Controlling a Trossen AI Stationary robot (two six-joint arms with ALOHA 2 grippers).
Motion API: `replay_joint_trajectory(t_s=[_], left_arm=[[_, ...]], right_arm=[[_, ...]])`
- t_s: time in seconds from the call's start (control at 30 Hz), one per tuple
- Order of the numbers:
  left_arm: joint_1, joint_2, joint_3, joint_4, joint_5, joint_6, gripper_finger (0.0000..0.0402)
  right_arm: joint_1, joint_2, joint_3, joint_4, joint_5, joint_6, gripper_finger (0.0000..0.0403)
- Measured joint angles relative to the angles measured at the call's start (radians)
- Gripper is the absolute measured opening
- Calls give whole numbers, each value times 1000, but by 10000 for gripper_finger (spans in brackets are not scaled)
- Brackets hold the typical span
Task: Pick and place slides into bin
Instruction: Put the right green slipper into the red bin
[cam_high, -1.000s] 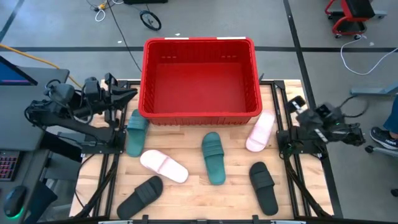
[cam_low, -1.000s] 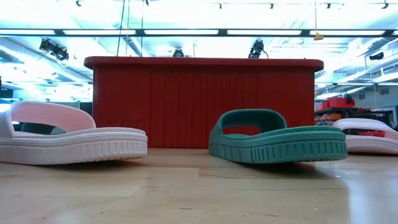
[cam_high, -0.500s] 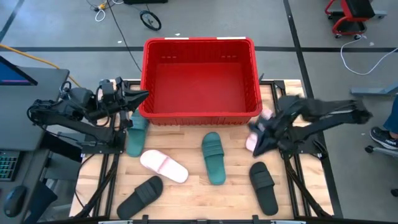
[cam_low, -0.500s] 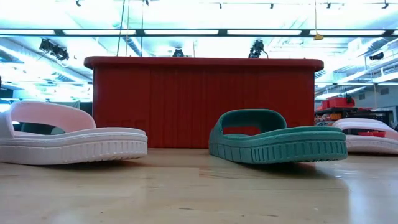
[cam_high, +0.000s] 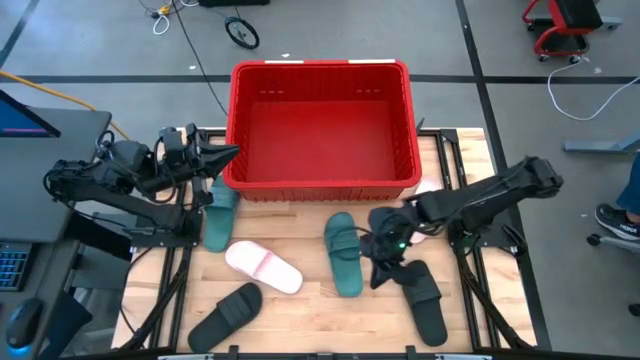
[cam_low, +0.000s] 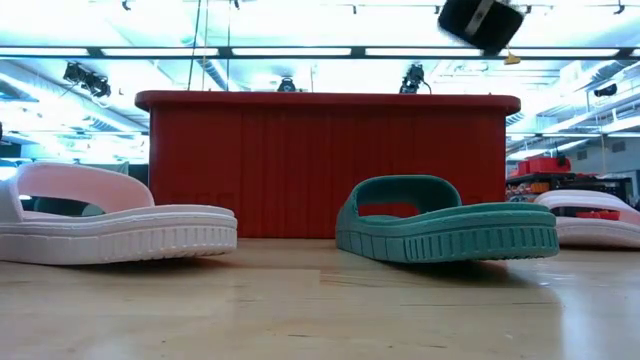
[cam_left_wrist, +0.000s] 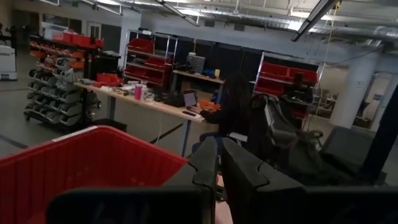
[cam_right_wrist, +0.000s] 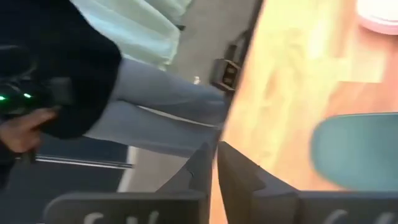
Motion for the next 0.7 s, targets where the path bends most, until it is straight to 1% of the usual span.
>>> replay_joint_trajectory(t_s=[0.13,0.2,0.27,0.43,0.5,0.57,0.7], left_arm=[[0,0,0,0,0,5,28],[0,0,0,0,0,11,29],[0,0,0,0,0,11,29],[0,0,0,-3,0,4,23],[0,0,0,-8,0,3,23],[0,0,0,-9,0,3,25],[0,0,0,-9,0,3,28]], right_arm=[[-17,56,0,-10,71,-106,72],[-24,69,0,-10,129,-166,92],[-27,82,0,-6,238,-243,109],[-15,123,0,13,605,-528,144],[-15,143,0,33,690,-573,153],[-15,171,0,34,724,-579,160],[-15,244,0,31,731,-571,165]])
